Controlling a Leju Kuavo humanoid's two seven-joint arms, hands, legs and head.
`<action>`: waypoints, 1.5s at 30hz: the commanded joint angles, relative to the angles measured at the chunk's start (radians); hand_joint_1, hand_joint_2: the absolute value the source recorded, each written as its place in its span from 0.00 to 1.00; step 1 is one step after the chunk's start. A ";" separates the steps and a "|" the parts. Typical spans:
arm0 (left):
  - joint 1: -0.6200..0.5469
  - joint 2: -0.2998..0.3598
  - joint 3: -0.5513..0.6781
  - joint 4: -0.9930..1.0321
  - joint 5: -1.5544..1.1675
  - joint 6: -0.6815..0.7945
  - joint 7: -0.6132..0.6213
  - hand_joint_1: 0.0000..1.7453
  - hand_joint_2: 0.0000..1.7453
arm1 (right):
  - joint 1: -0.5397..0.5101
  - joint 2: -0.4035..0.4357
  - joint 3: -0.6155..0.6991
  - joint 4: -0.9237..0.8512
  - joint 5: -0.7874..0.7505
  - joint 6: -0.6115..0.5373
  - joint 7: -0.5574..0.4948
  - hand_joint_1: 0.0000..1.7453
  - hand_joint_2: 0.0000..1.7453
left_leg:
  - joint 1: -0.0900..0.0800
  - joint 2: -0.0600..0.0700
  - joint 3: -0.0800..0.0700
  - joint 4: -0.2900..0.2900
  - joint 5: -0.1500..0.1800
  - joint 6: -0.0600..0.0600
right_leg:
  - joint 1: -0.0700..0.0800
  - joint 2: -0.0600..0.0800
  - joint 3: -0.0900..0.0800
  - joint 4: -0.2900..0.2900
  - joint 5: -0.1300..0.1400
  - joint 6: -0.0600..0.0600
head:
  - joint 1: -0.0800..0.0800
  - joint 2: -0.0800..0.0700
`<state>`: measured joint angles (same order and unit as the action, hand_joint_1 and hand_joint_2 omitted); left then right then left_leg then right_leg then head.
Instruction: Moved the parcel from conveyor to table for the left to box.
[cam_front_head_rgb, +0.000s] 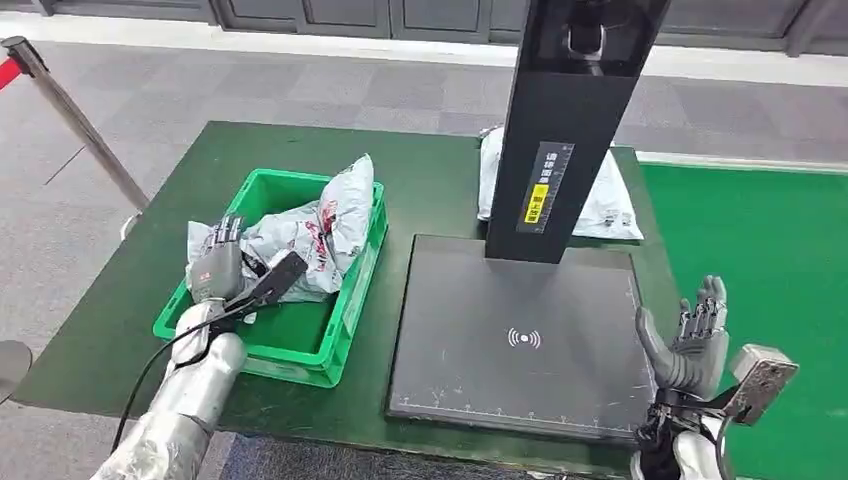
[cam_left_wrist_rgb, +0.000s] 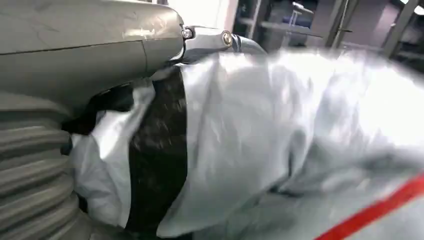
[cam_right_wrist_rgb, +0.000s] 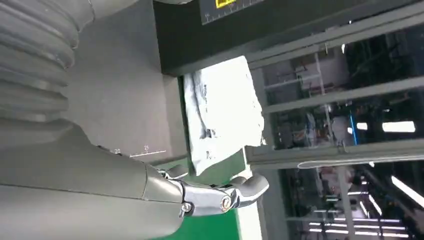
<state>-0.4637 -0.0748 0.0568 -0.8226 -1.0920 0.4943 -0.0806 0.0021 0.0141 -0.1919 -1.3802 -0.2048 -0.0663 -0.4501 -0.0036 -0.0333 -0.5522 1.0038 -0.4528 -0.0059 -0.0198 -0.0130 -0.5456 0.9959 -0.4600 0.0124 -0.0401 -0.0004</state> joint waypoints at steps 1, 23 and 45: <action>0.252 0.034 -0.179 -0.476 0.321 -0.121 -0.179 0.00 1.00 | 0.043 0.028 -0.080 0.001 -0.009 0.031 -0.006 0.00 1.00 | 0.002 0.007 -0.015 0.001 0.003 0.000 | 0.002 0.005 -0.016 -0.001 0.006 -0.001 | 0.000 0.000; 0.192 -0.104 -0.275 -0.435 1.027 -0.436 -0.386 0.00 1.00 | -0.054 0.007 0.028 0.129 0.013 0.039 -0.010 0.00 1.00 | 0.002 0.014 -0.024 0.001 -0.001 0.001 | 0.002 0.013 -0.026 -0.003 0.006 0.001 | 0.000 0.000; -0.010 -0.263 -0.567 0.097 0.958 -0.213 -0.464 0.00 1.00 | -0.136 0.052 0.238 0.235 0.103 -0.109 -0.048 0.00 1.00 | 0.001 0.016 -0.025 0.002 -0.002 0.001 | 0.002 0.016 -0.027 -0.001 0.007 0.002 | 0.000 0.000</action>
<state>-0.3402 -0.3254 -0.4115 -0.9592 -0.1588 0.2544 -0.5215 -0.0769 0.0393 -0.0492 -1.2543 -0.0908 -0.1549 -0.5032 -0.0034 -0.0192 -0.5781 1.0063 -0.4548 -0.0045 -0.0196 0.0023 -0.5735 0.9958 -0.4542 0.0155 -0.0401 -0.0004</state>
